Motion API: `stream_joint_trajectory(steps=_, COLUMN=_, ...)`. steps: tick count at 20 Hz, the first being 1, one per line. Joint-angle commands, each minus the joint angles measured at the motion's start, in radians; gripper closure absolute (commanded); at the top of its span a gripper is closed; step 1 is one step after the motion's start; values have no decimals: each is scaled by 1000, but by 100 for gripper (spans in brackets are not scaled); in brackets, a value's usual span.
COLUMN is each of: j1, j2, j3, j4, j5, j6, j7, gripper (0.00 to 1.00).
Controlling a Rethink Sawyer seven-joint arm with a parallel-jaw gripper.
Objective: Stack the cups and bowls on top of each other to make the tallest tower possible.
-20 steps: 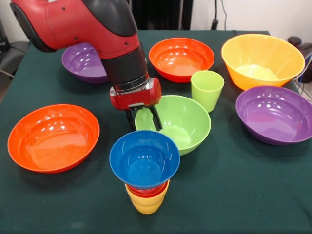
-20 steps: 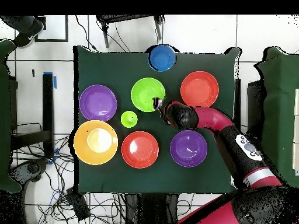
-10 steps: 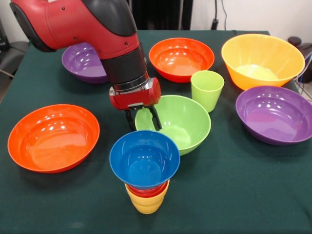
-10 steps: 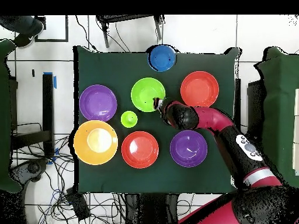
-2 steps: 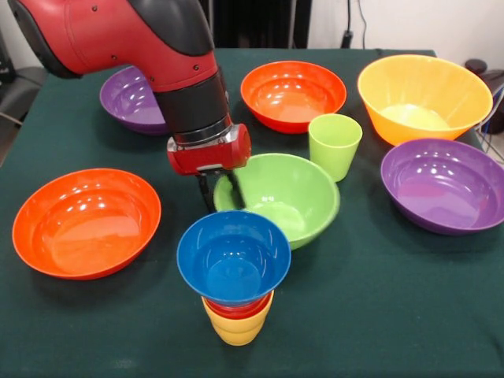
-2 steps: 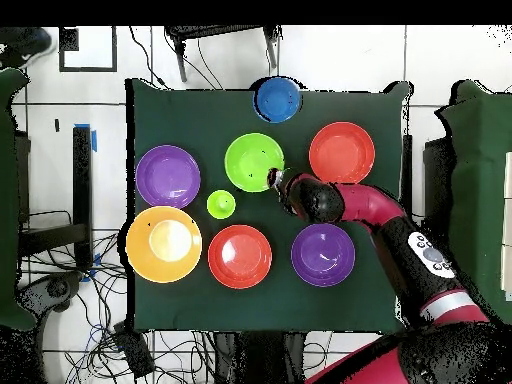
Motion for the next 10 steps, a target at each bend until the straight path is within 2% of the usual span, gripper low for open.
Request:
stream_joint_trajectory(steps=1, j1=25, j2=-36, j3=-80, j4=-15, j5=-40, j6=78, j7=-60, gripper=100)
stream_joint_trajectory(steps=10, j1=31, j2=-30, j3=-80, j4=-33, j5=-31, j6=104, j7=-71, gripper=100)
